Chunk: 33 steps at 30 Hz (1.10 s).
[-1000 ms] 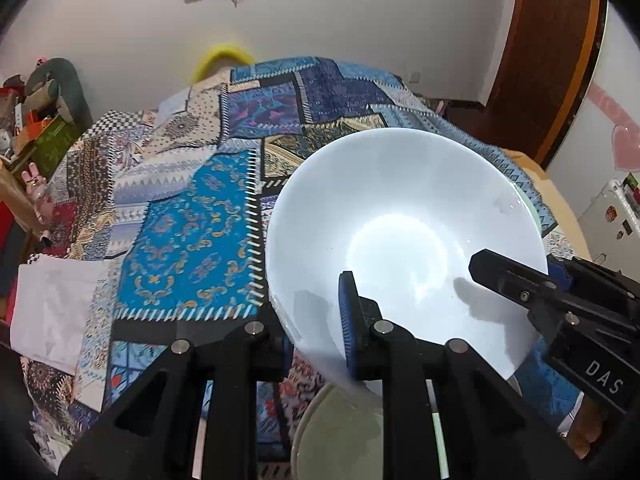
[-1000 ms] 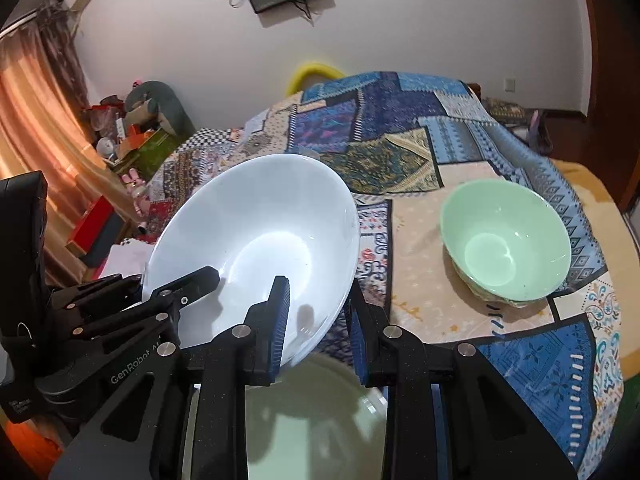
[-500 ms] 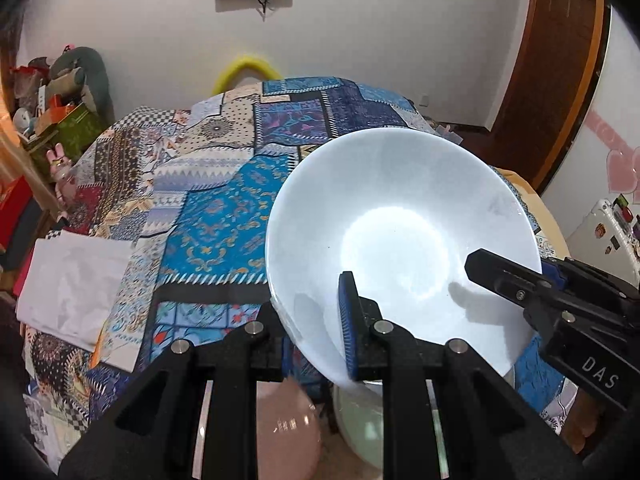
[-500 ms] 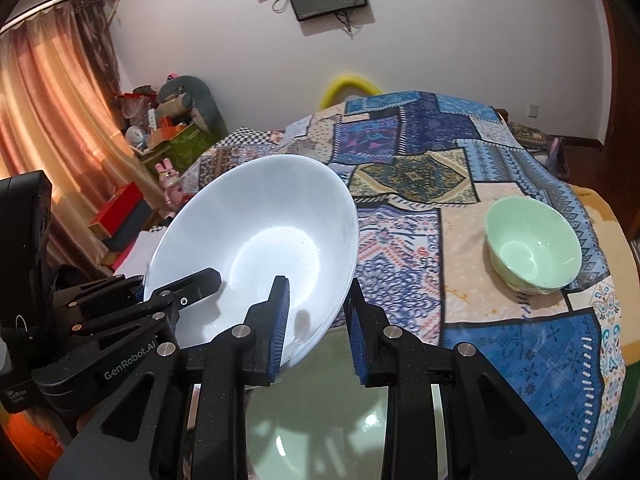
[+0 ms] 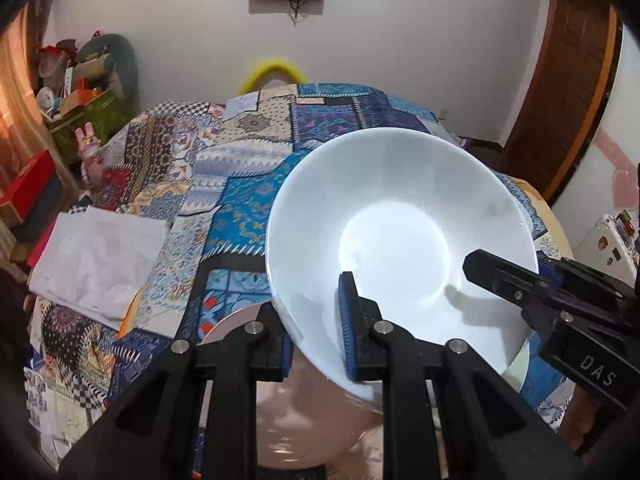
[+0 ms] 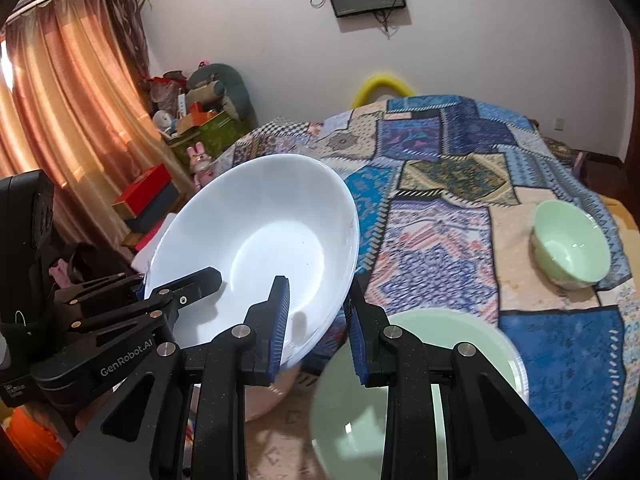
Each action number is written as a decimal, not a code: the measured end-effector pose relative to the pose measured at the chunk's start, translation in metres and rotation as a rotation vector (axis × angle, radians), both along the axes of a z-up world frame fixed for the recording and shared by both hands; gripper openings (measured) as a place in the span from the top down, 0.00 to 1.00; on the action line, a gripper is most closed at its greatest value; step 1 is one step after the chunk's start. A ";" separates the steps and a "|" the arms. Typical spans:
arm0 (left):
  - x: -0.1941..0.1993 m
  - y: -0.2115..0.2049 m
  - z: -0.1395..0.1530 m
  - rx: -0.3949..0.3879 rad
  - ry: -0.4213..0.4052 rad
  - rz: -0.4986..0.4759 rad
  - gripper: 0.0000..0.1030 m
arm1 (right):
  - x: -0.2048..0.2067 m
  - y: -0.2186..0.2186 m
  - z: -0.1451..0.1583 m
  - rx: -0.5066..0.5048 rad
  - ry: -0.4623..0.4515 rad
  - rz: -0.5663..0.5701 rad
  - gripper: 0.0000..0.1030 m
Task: Organize plates and bowls
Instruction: 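Lift the white spotted bowl with the left gripper and carry it toward the pink bowl, then lower the white spotted bowl into the pink bowl with the left gripper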
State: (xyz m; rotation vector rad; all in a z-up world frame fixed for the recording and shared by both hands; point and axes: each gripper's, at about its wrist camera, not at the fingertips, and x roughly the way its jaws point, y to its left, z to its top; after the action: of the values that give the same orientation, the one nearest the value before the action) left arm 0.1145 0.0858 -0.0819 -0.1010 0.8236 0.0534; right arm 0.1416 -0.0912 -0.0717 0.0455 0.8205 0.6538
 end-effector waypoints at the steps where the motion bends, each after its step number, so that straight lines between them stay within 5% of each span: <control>1: -0.003 0.004 -0.002 -0.002 0.002 0.006 0.81 | -0.001 0.003 -0.002 -0.001 0.003 0.005 0.75; 33: -0.036 0.066 -0.085 -0.070 0.160 0.092 0.82 | -0.025 0.056 -0.068 -0.053 0.189 0.104 0.75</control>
State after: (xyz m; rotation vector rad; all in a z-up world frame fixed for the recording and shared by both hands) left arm 0.0790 0.1520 -0.1664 -0.2027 0.9803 0.1209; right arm 0.1165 -0.0350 -0.1402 0.0169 1.0268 0.7330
